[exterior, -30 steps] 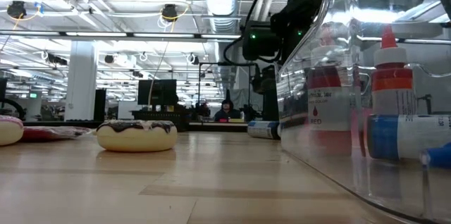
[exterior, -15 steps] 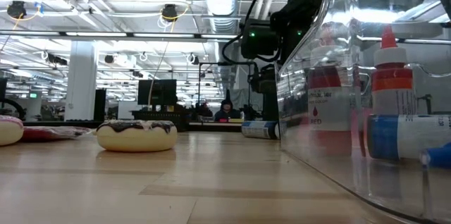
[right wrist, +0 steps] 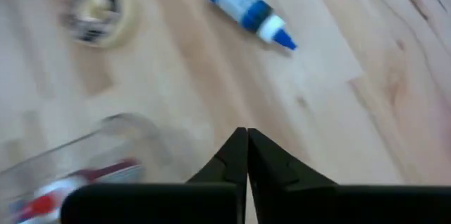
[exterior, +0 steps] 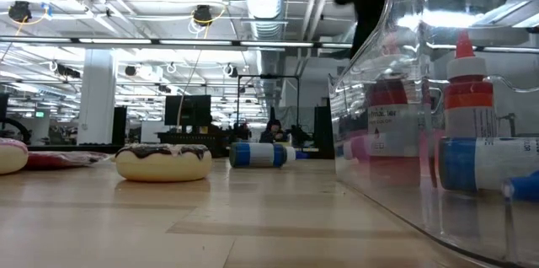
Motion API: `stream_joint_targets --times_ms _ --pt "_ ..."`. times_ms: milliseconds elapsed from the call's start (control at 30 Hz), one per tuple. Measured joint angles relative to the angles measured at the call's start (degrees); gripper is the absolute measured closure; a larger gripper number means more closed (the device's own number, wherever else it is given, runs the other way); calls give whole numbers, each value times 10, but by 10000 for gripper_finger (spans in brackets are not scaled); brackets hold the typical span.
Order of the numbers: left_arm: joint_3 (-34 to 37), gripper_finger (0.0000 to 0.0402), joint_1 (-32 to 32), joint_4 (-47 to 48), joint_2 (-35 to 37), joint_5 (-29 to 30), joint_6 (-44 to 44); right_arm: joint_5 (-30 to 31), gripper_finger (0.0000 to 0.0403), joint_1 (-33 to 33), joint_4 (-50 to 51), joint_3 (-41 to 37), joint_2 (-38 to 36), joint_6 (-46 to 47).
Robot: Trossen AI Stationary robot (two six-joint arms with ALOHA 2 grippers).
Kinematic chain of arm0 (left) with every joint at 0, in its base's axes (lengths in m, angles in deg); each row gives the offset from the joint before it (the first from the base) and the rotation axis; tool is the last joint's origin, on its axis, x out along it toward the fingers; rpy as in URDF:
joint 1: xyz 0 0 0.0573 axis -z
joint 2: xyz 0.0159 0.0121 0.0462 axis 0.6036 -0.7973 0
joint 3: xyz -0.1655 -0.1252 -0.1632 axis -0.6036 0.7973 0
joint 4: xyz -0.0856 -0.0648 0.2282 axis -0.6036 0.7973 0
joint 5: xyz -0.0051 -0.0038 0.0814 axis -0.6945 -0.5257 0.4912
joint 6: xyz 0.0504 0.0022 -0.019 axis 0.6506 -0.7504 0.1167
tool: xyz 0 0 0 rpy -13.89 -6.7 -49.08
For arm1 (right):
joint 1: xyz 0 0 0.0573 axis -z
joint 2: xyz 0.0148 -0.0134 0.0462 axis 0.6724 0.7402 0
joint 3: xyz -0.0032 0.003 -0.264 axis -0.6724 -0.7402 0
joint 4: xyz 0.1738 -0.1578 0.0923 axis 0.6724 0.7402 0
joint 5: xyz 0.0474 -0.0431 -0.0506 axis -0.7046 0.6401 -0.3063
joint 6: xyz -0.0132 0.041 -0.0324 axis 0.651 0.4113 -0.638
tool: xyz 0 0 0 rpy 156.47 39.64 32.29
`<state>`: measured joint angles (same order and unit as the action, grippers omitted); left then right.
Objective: Pick & Place Food Item
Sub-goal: Put the blue food coloring bottle into the transparent bin
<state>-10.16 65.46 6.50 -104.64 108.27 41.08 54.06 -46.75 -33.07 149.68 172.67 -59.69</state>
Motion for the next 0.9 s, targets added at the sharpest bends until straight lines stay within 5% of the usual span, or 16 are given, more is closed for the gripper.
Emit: stream_joint_targets --times_ms 167,367,633,900 --pt "0 183 14 19 0 28 -5 2 378 -54 -5 0 -62 29" --pt "4 183 8 25 -2 41 -4 -6 334 -54 -38 1 -50 -27" --pt "36 183 23 -45 -4 41 -41 -72 237 33 -73 2 63 -201" --pt "49 183 41 -77 -5 45 -101 -113 177 100 -75 94 204 -346"
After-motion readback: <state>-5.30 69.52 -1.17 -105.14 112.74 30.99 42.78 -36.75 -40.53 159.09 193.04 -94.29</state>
